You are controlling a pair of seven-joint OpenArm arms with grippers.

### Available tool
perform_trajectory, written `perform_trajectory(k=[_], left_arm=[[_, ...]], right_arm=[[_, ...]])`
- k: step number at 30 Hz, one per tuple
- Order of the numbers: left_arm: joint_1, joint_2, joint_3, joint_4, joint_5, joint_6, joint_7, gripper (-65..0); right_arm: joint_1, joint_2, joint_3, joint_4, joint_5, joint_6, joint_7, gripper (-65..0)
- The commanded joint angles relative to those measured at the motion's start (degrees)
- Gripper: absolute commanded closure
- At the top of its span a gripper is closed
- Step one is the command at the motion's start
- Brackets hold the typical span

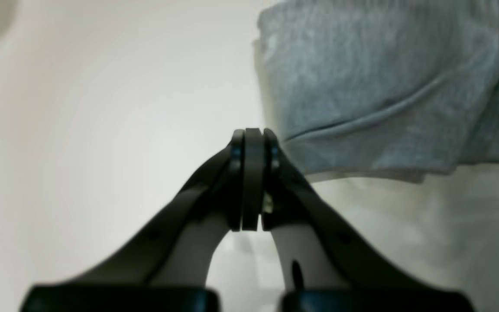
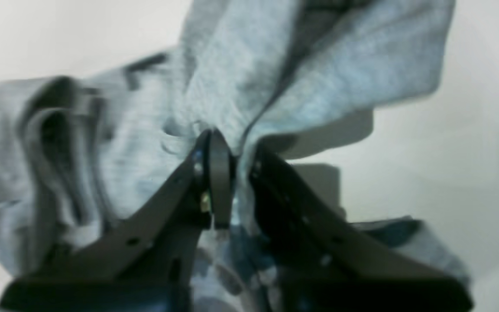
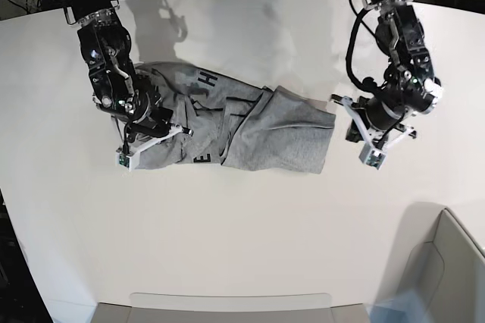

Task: Fold the T-shirt properly
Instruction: 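Grasp the folded bundle with both grippers and lift it together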

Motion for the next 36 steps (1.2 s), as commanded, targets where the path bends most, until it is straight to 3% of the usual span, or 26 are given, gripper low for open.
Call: perform_trajectory(k=[1,7,12,17,22,27,33,36], left_arm=[[-2.9,-0.4,0.8,-3.4,-0.3,-0.1,-1.4,0.0],[-8.2,-0.4,3.4,-20.4,-0.3,-0.1,-6.4,0.0],[-8.0,0.8,5.3,-19.8,-0.7,-0.6,-2.8,0.0],[-3.0,4.0,9.8,-12.7,-0.7,-0.7,-0.9,0.0],[0.0,7.2,12.3,-8.3,-0.7,-0.6,-0.2,0.0],[0.0,7.8,12.9,-8.3,-0.7,-0.6,-0.2,0.0],[0.0,7.7,12.9,-8.3,-0.7,-0.6,-0.2,0.0],[0.0,7.7,12.9,-8.3,-0.7,-0.6,-0.2,0.0]], right_arm=[[0.4,1.1,1.1,1.1,0.7,0.1,0.2,0.0],[-2.0,3.8,8.4,0.9,4.9,5.9,0.2,0.0],[-1.4,5.8,11.6,-0.4,4.9,8.8,0.2,0.0],[3.7,7.5,11.1,-4.8,4.9,9.1,0.2,0.0],[7.3,5.6,6.7,-4.1,4.9,12.3,-0.2,0.0],[11.3,2.4,-0.5,-2.5,4.6,12.6,-4.9,0.0],[15.7,-0.8,-7.8,-2.6,4.5,12.4,-5.0,0.0],[18.0,-3.8,-10.6,-5.7,1.3,12.3,-4.9,0.0]])
